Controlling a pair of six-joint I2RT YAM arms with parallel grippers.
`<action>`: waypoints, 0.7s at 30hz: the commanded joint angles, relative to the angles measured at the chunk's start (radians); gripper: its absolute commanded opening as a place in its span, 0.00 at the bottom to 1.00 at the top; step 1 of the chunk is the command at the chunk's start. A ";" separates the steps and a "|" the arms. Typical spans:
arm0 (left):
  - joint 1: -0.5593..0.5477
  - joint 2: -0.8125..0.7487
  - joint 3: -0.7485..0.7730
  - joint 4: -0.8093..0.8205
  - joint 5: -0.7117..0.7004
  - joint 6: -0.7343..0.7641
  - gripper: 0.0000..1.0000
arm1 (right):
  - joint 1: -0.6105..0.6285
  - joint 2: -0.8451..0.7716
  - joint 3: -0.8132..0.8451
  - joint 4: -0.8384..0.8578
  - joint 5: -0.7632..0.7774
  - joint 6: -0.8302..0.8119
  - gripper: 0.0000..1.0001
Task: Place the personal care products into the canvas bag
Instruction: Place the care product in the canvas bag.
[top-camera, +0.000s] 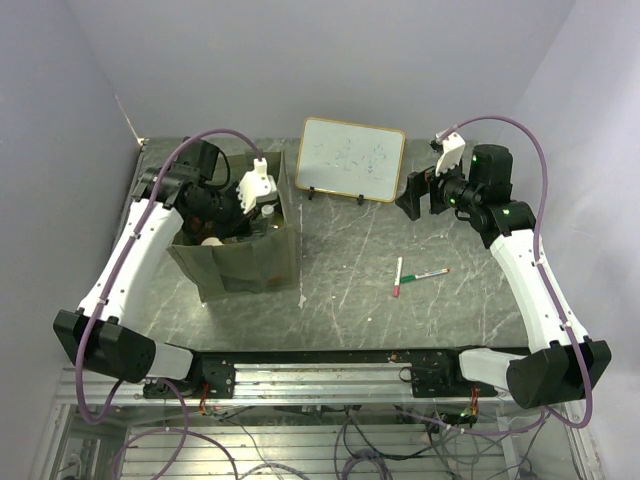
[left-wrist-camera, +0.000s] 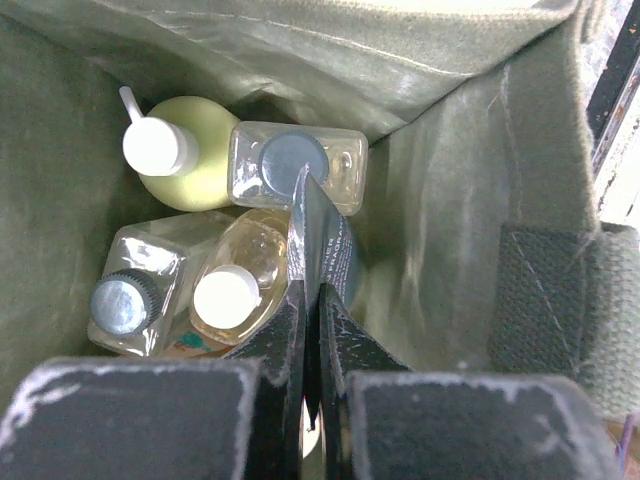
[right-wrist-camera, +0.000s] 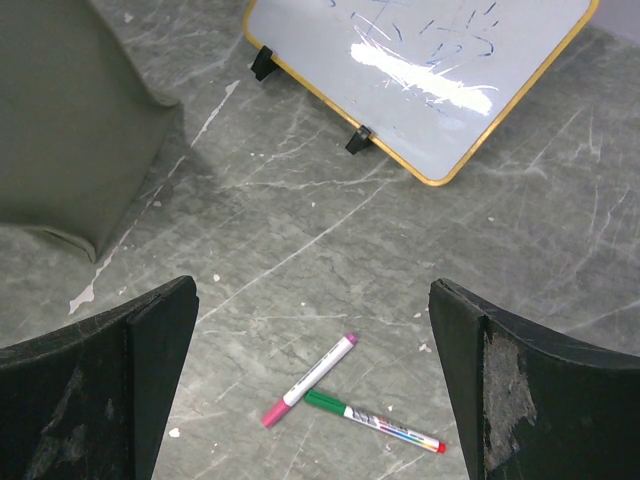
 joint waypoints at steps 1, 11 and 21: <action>-0.003 -0.030 -0.022 0.127 -0.008 0.033 0.07 | 0.001 -0.024 -0.012 0.022 0.005 -0.008 1.00; -0.003 -0.014 -0.085 0.160 -0.029 0.048 0.07 | 0.001 -0.023 -0.008 0.023 0.005 -0.010 1.00; -0.003 -0.021 -0.160 0.198 -0.048 0.059 0.07 | 0.001 -0.018 -0.007 0.024 0.003 -0.010 1.00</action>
